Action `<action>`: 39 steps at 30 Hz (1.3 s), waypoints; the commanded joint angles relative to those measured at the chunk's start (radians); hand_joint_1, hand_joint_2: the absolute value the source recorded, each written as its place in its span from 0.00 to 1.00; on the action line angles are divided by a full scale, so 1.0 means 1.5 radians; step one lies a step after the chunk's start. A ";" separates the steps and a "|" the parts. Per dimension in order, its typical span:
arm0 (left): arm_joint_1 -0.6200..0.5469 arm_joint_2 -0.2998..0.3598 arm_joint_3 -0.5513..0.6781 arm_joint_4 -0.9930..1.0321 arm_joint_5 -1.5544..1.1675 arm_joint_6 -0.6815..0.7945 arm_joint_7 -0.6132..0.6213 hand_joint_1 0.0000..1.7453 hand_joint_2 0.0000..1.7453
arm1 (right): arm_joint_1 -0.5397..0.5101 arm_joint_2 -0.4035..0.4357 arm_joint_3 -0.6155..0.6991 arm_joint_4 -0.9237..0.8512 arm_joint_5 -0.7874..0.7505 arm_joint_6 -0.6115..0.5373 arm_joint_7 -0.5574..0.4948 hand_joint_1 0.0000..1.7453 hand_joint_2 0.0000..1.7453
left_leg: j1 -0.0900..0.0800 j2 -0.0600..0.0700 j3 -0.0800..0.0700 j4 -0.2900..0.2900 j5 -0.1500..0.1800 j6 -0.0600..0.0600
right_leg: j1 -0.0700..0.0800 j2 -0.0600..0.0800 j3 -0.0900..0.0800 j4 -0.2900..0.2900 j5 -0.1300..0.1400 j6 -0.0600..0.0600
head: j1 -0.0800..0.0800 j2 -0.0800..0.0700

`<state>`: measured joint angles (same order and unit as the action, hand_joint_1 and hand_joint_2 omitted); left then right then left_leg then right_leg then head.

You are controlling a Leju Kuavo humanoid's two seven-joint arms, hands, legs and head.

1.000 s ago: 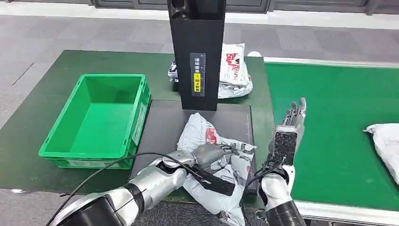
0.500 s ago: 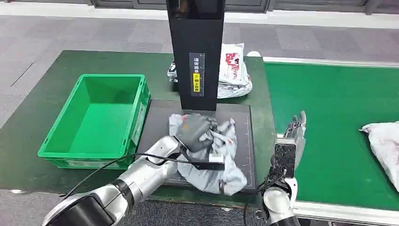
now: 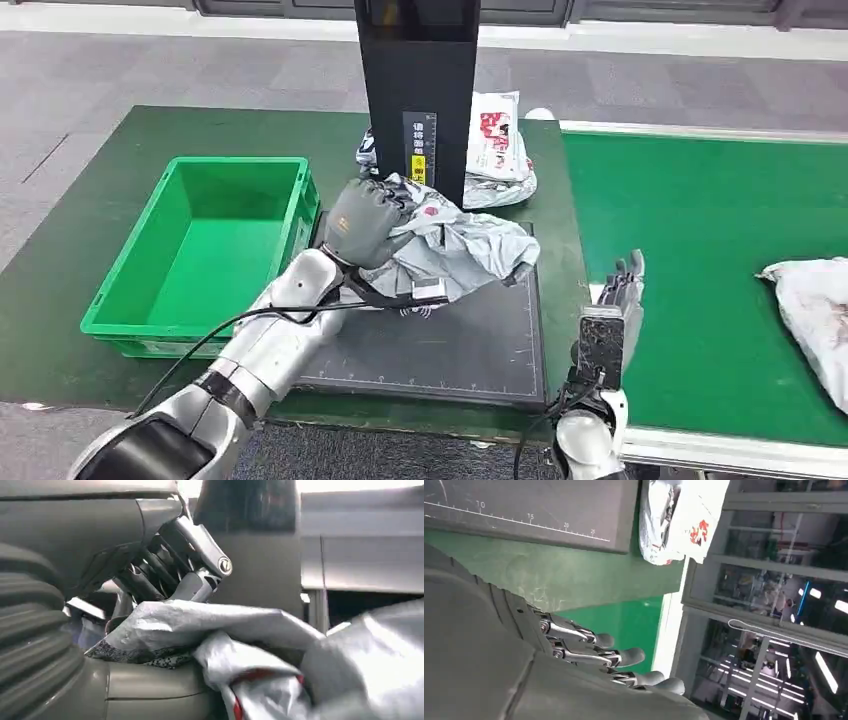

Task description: Moved the parcel from conveyor to table for the left to box.

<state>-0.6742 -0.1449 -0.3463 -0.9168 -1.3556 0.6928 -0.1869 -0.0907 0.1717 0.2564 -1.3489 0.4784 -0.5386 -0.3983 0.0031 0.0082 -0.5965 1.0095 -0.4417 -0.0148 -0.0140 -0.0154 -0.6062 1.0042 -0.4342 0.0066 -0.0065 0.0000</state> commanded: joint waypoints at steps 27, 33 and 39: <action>-0.158 0.345 -0.020 0.236 -0.084 -0.014 0.423 0.00 1.00 | 0.030 -0.044 0.028 0.002 -0.070 -0.073 -0.011 0.00 0.00 | 0.003 0.002 -0.001 -0.002 0.002 -0.005 | 0.005 0.002 -0.003 0.000 0.001 -0.006 | 0.000 0.000; -0.186 0.234 0.102 0.335 -0.040 -0.047 0.279 0.00 0.00 | 0.037 -0.047 0.014 -0.016 -0.059 -0.064 -0.005 0.00 0.00 | 0.004 -0.005 -0.003 -0.001 0.004 -0.005 | 0.006 -0.005 -0.003 -0.001 0.001 -0.006 | 0.000 0.000; -0.176 0.190 0.172 0.341 0.037 -0.118 0.180 0.00 0.00 | 0.045 -0.046 0.008 -0.040 -0.036 -0.044 0.020 0.00 0.00 | 0.003 0.000 -0.003 -0.001 0.004 -0.006 | 0.005 -0.001 -0.005 0.000 0.003 -0.007 | 0.000 0.000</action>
<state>-0.8617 0.3218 -0.2978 -0.5981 -1.3656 0.6065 0.1639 -0.0290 0.1499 0.2579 -1.3718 0.3952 -0.6306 -0.4052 0.0073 0.0133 -0.6021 1.0090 -0.4366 -0.0243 -0.0061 -0.0128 -0.6165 1.0051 -0.4290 -0.0050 -0.0065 0.0000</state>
